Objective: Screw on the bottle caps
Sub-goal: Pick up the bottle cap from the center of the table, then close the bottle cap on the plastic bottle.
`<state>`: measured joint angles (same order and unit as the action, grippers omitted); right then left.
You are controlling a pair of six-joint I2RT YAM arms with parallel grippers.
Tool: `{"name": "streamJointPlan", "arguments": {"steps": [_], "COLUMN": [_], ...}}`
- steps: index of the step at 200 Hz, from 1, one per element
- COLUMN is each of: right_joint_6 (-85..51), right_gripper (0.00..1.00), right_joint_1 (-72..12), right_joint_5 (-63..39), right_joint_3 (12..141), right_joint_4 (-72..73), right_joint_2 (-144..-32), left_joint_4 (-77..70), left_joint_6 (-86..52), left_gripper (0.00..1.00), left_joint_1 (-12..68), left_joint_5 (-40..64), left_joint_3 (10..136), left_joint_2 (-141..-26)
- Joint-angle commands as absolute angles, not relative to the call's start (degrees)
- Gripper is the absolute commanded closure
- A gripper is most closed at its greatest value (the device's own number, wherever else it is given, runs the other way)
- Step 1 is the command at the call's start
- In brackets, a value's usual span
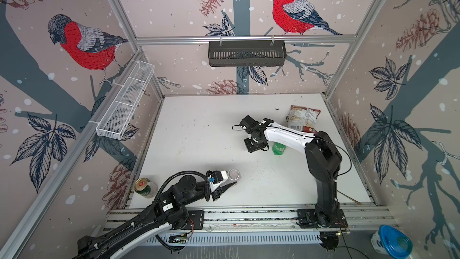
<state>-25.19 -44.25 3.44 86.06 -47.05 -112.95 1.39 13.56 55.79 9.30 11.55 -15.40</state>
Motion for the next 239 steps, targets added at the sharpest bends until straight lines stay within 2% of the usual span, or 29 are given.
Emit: {"name": "streamJointPlan", "arguments": {"steps": [1, 157, 239], "right_joint_6": [-24.61, -19.83, -12.26], "right_gripper": [0.57, 0.58, 0.6], "right_joint_1": [-45.28, -53.18, -60.94], "right_joint_5": [4.48, 7.82, 3.24], "right_joint_3": [85.19, 78.82, 76.54], "right_joint_4": [-46.06, -48.62, -47.25], "right_joint_2": [-110.75, -89.67, -77.17], "left_joint_4": [0.46, 0.0, 0.29], "left_joint_6": [13.27, 13.54, 13.62], "left_gripper": [0.59, 0.6, 0.6], "left_joint_1": [55.81, 56.01, 56.14], "left_joint_5": [8.68, 8.18, 8.31], "left_joint_3": [11.51, 11.49, 11.69], "left_joint_2": [-15.56, -17.57, -18.93]}}
